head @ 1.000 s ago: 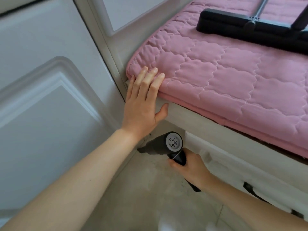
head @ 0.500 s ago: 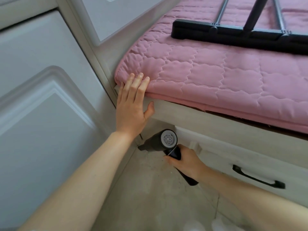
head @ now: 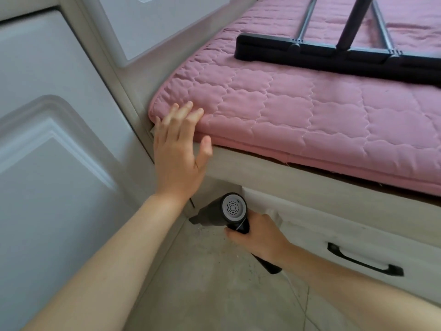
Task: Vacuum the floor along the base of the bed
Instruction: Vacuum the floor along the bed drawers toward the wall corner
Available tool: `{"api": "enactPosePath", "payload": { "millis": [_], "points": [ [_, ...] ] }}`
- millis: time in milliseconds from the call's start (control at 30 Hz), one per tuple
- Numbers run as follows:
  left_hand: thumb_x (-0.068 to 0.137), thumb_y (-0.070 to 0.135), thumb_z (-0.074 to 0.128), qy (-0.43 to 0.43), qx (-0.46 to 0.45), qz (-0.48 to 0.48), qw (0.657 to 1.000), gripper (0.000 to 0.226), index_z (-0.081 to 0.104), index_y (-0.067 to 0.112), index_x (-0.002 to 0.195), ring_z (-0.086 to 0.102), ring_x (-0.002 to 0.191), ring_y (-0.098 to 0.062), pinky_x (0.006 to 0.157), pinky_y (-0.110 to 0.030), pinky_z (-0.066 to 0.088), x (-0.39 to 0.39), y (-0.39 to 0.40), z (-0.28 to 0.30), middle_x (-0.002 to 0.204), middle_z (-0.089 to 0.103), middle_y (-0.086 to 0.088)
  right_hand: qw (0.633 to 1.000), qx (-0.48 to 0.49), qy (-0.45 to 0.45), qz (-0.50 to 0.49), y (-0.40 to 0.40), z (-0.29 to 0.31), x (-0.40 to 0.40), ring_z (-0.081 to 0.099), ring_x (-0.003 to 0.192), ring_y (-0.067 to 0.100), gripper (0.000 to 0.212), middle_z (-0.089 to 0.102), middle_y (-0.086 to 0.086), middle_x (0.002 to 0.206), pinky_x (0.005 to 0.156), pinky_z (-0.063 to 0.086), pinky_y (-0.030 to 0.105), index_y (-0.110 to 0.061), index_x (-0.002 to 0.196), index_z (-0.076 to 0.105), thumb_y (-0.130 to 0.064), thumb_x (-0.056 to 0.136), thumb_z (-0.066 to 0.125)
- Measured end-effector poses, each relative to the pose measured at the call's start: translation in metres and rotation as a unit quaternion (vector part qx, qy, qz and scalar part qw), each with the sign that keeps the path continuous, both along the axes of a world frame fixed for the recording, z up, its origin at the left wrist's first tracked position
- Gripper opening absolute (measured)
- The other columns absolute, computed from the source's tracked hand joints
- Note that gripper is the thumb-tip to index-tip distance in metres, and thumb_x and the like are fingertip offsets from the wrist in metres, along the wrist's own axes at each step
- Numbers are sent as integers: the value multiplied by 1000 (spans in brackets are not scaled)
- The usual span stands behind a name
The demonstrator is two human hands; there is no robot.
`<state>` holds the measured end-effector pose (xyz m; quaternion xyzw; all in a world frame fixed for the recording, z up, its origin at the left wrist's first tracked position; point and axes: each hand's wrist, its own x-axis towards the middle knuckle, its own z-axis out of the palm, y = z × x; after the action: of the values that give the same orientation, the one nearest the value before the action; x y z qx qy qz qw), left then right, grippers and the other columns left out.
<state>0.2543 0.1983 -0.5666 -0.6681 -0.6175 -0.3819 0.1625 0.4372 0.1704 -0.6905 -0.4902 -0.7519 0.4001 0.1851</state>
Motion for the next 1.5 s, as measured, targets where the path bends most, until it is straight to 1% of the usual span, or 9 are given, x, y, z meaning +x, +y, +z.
{"api": "enactPosePath", "payload": {
  "millis": [67,167,267,467,600,700,1000,1200,1500],
  "points": [
    [95,38,33,-11,15,4,1000,50,58,14,131,41,136,-25,116,-54,21,4,9,15,143,51,-4,999,16,29,7,1,1,1,59,75,-5,33,62,-18,82,68,46,8,-29,109,59,-42,79,66],
    [95,38,32,43,13,-44,998,53,56,14,136,39,139,-24,120,-51,15,15,26,27,144,52,-4,998,31,53,21,-2,3,2,54,71,-14,32,54,-28,78,63,38,1,-26,112,60,-31,81,69],
    [95,36,36,109,38,-44,992,50,60,14,134,46,135,-24,117,-47,24,22,37,14,139,57,-3,998,41,42,8,-5,0,5,58,69,-3,29,55,-23,72,63,41,8,-25,107,59,-35,81,66],
    [96,28,35,124,123,-18,984,46,64,13,128,53,129,-23,112,-39,31,23,43,-5,133,62,-4,999,44,9,-28,2,-3,6,62,69,7,35,56,-16,69,64,52,22,-22,108,55,-42,80,61],
    [101,34,23,144,137,-24,980,54,63,13,130,52,130,-24,112,-39,31,20,45,-8,134,61,-4,998,65,5,-22,6,-1,1,61,76,11,38,56,-16,75,66,49,24,-21,110,54,-43,80,62],
    [101,36,21,143,145,-19,979,56,62,14,131,52,130,-24,112,-40,32,20,47,-10,135,60,-4,997,74,17,-11,7,-2,-4,64,86,13,48,66,-7,93,73,54,31,-22,117,53,-50,78,59],
    [101,38,19,149,157,-15,976,57,62,16,132,54,128,-21,107,-39,38,17,48,-11,137,59,-3,994,106,-13,-20,7,-6,-15,66,85,21,50,69,3,94,70,54,33,-15,116,52,-50,81,62],
    [101,39,16,156,161,-11,974,60,60,15,134,52,130,-22,108,-41,38,16,49,-15,138,58,-2,992,120,1,-26,10,-3,-7,64,98,18,54,68,-3,109,80,55,36,-19,122,52,-50,79,62],
    [101,39,14,154,167,-2,974,62,61,14,132,53,129,-23,108,-42,38,18,50,-17,135,60,-3,992,123,-16,-19,9,3,5,65,88,14,47,68,-7,99,73,55,31,-22,115,55,-49,78,63]
  ]
}}
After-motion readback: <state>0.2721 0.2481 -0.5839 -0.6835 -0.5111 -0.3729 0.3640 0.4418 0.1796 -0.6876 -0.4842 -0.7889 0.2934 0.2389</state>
